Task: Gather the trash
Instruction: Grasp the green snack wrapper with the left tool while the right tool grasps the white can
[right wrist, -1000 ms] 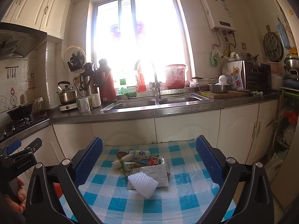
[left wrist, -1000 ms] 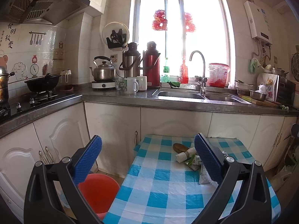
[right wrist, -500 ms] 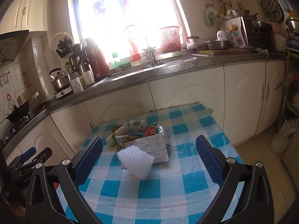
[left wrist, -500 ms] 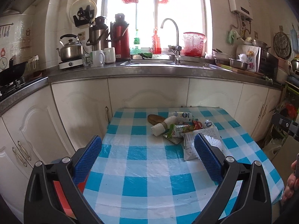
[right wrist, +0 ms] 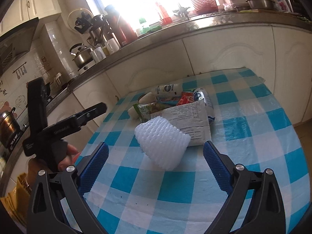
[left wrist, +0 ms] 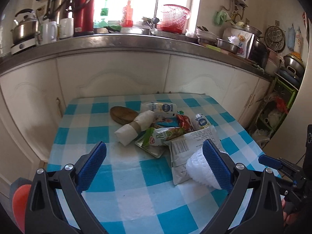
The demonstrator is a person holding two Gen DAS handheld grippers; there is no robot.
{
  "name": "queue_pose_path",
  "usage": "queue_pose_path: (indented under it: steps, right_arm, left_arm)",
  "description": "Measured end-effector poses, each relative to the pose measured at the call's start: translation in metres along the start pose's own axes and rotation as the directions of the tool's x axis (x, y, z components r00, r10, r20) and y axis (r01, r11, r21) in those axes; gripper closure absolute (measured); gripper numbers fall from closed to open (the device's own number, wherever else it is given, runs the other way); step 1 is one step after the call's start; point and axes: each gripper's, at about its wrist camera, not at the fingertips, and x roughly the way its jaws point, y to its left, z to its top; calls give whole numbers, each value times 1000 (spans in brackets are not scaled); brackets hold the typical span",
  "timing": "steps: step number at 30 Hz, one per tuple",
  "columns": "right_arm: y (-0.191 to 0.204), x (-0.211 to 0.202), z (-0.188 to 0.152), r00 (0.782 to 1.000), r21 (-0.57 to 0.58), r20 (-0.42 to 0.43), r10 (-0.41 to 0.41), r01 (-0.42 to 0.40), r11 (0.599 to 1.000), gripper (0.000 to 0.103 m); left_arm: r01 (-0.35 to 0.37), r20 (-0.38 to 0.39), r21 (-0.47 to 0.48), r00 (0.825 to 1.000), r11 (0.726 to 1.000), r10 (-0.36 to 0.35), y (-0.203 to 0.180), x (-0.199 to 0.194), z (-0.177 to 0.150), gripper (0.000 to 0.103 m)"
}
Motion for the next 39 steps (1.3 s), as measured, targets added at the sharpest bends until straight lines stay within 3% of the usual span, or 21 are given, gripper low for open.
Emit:
queue_pose_path:
  steps: [3, 7, 14, 21, 24, 27, 29, 35, 39]
  right_arm:
    - [-4, 11, -2, 999, -15, -33, 7, -7, 1000, 6]
    - [-13, 27, -6, 996, -19, -92, 2, -4, 1000, 7]
    - [-26, 43, -11, 990, -32, -139, 12, -17, 999, 7]
    - [-36, 52, -10, 984, -25, -178, 13, -18, 1000, 6]
    - [-37, 53, -7, 984, -25, -175, 10, -15, 1000, 6]
    - [-33, 57, -6, 986, -37, -166, 8, -14, 999, 6]
    - [-29, 61, -8, 986, -47, -166, 5, -13, 999, 6]
    - [-16, 71, -8, 986, -80, -165, -27, 14, 997, 7]
    - [-5, 74, -4, 988, -95, -144, -47, 34, 995, 8]
  left_arm:
    - [19, -75, -12, 997, 1000, -19, -5, 32, 2, 4]
    - [25, -96, -45, 995, 999, -29, -16, 60, 4, 5]
    - [-7, -132, -52, 991, 999, 0, -34, 98, 7, 5]
    - [-78, -192, -86, 979, 993, 61, -28, 126, 11, 6]
    - [-96, -215, -104, 974, 990, 72, -22, 133, 8, 23]
    - [-87, -208, -112, 976, 990, 63, -16, 131, 5, 25]
    - [-77, -201, -111, 978, 991, 54, -12, 128, 4, 33]
    - [-30, -180, -136, 984, 990, 5, 0, 117, 0, 44]
    - [4, -170, -173, 985, 985, -34, 9, 106, -3, 46]
